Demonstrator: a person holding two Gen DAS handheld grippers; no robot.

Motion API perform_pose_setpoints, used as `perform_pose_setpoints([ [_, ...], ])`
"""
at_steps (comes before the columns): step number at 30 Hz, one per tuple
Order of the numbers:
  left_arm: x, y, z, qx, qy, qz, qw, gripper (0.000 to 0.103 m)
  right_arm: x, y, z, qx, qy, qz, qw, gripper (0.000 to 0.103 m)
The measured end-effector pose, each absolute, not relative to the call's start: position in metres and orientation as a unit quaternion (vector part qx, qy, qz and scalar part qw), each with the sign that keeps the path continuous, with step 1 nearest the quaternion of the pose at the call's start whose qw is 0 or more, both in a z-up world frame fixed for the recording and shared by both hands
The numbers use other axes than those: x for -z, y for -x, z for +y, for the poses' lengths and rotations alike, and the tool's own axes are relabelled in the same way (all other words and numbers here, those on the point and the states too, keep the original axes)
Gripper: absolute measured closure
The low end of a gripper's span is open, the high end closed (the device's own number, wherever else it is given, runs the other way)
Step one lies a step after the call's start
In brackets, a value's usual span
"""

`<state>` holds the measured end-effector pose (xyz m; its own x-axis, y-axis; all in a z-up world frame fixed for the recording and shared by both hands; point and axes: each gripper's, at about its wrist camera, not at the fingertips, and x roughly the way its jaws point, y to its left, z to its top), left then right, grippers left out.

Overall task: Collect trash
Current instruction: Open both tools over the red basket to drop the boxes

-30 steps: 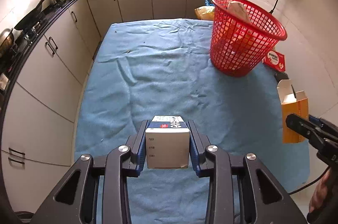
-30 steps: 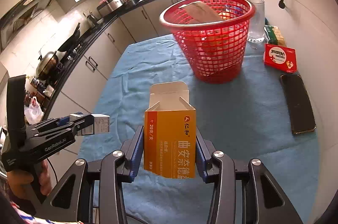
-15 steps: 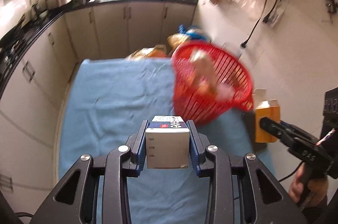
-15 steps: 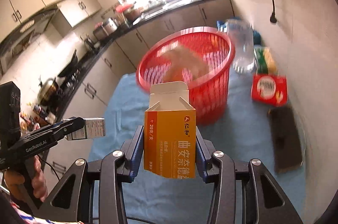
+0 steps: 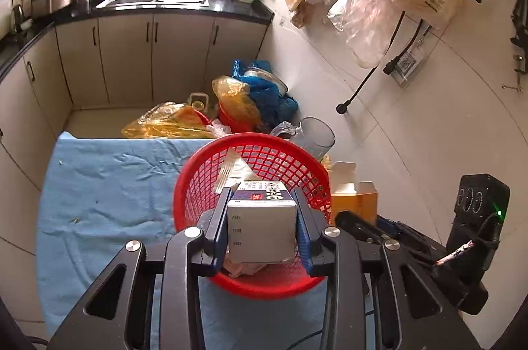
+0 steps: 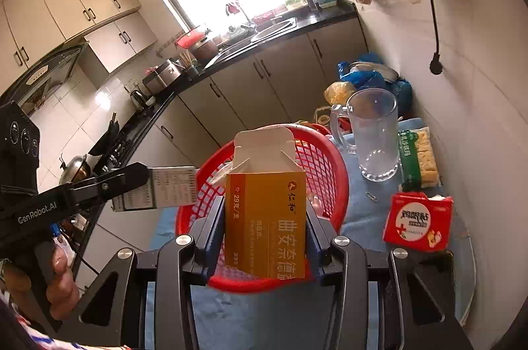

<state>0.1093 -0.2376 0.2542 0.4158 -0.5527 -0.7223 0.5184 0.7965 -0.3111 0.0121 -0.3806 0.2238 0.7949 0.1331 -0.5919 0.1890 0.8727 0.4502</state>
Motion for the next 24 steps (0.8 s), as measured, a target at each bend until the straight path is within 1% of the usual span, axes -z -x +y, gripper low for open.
perform_pose_setpoints([
  [2,-0.25,-0.116,-0.239,0.312,0.027,0.441,0.841,0.07,-0.218,-0.019,-0.384,0.012,-0.253,0.324,0.911,0.056],
  [3,-0.248,-0.119,-0.238,0.313,0.033,0.445,0.838,0.067,-0.215,-0.024,-0.385,0.01,-0.255,0.326,0.91,0.055],
  [4,-0.246,-0.118,-0.236,0.314,0.038,0.448,0.836,0.062,-0.213,-0.027,-0.386,0.008,-0.257,0.328,0.909,0.055],
  [7,-0.244,-0.118,-0.229,0.311,0.051,0.449,0.836,0.054,-0.206,-0.036,-0.391,0.004,-0.264,0.332,0.905,0.053],
  [9,-0.245,-0.114,-0.223,0.306,0.052,0.447,0.839,0.053,-0.204,-0.039,-0.392,0.004,-0.265,0.334,0.904,0.048],
  [11,-0.248,-0.11,-0.216,0.3,0.05,0.443,0.843,0.051,-0.202,-0.04,-0.393,0.005,-0.266,0.334,0.904,0.047],
  [12,-0.249,-0.107,-0.212,0.297,0.049,0.44,0.846,0.048,-0.202,-0.04,-0.393,0.006,-0.267,0.334,0.904,0.046],
  [18,-0.256,-0.081,-0.19,0.265,0.016,0.413,0.871,0.036,-0.207,-0.024,-0.388,0.017,-0.272,0.328,0.905,0.04],
  [21,-0.259,-0.065,-0.178,0.255,0.002,0.4,0.881,0.034,-0.208,-0.012,-0.383,0.023,-0.272,0.331,0.903,0.039],
  [24,-0.262,-0.045,-0.166,0.231,-0.031,0.373,0.898,0.029,-0.209,0.002,-0.373,0.029,-0.273,0.333,0.902,0.039],
])
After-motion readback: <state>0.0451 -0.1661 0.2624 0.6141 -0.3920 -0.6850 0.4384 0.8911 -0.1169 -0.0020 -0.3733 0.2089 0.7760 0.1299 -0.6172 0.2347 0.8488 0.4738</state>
